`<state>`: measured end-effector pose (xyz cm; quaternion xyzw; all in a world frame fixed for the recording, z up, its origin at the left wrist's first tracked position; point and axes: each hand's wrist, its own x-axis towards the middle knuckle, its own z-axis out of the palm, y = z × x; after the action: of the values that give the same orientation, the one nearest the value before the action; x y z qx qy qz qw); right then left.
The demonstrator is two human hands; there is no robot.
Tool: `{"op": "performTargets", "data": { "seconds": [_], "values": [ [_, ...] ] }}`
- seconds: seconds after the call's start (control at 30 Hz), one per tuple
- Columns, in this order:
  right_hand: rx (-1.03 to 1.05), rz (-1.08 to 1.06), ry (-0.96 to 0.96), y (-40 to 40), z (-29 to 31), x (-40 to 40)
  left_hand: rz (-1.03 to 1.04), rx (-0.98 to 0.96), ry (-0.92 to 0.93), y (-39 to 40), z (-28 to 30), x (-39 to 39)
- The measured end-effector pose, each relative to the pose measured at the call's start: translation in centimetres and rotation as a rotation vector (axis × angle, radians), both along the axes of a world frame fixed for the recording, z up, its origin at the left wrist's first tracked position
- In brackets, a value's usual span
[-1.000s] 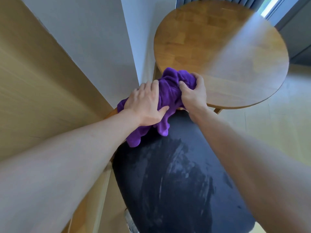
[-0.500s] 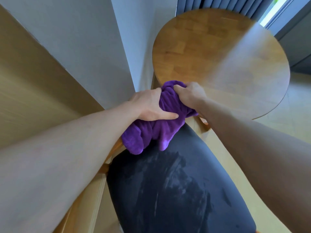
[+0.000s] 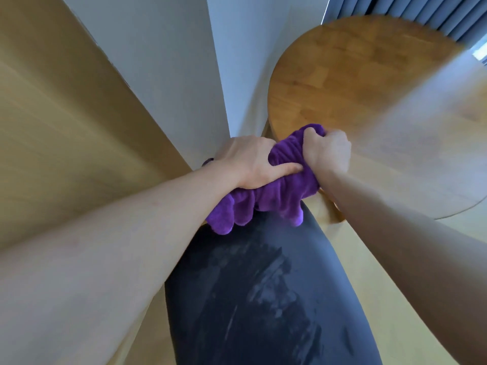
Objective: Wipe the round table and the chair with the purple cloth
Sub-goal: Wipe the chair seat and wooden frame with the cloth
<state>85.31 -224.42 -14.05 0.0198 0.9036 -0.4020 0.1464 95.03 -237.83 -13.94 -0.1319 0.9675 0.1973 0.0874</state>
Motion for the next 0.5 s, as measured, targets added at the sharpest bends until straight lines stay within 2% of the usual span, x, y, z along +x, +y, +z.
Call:
{"op": "performTargets", "data": {
  "seconds": [0.1, 0.17, 0.23, 0.37, 0.5],
  "values": [
    [0.175, 0.272, 0.194, 0.0, 0.4, 1.1, 0.039, -0.091, 0.042, 0.9, 0.3, 2.4],
    [0.370, 0.500, 0.363, 0.0, 0.4, 2.5, -0.009, -0.132, 0.076, 1.0, 0.2, 4.0],
    [0.508, 0.629, 0.473, -0.3, 0.6, 4.4, -0.053, -0.202, 0.095, 0.9, 0.2, 5.8],
    [0.573, 0.736, 0.535, -1.6, 0.7, 8.4, -0.018, -0.248, 0.116, -0.9, 0.0, 10.6],
    [0.568, 0.883, 0.513, -5.5, 0.8, 12.9, 0.093, -0.197, 0.092, -3.1, 0.1, 16.7]
  ]
}}
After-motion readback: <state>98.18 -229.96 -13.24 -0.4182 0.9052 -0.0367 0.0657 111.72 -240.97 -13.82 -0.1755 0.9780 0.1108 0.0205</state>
